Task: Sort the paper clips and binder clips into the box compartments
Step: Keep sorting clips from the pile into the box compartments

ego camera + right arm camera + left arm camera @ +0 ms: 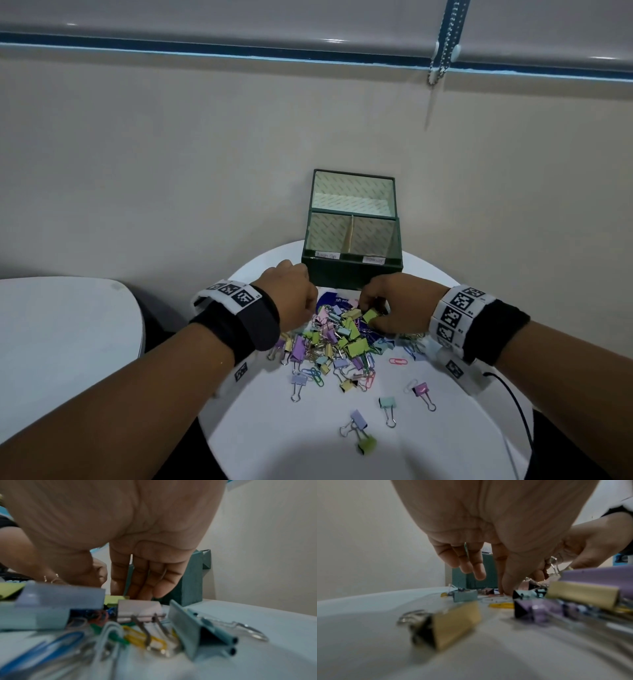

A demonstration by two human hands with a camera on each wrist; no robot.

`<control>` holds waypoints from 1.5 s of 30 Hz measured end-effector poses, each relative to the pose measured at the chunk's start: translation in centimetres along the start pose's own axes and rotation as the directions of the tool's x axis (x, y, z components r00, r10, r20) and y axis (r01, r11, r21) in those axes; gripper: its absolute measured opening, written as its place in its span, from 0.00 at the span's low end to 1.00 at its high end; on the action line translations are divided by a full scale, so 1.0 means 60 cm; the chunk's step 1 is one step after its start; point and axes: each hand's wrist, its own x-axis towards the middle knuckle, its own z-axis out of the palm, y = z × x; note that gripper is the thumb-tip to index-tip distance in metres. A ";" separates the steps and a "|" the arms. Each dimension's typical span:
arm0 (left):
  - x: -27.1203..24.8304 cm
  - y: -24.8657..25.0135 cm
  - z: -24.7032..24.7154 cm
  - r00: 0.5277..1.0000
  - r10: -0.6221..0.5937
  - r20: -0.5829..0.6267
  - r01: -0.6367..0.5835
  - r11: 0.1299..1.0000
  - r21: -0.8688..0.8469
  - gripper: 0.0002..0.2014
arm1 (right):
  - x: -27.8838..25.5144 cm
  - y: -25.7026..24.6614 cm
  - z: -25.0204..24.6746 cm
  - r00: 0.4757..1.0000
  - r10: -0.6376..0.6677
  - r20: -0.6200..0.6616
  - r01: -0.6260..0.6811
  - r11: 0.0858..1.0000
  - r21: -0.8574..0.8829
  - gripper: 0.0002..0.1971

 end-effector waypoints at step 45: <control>-0.031 -0.012 -0.015 0.979 -0.187 0.086 0.190 0.981 -0.024 0.12 | 0.041 -0.041 -0.001 0.971 0.193 0.143 -0.190 0.981 -0.035 0.11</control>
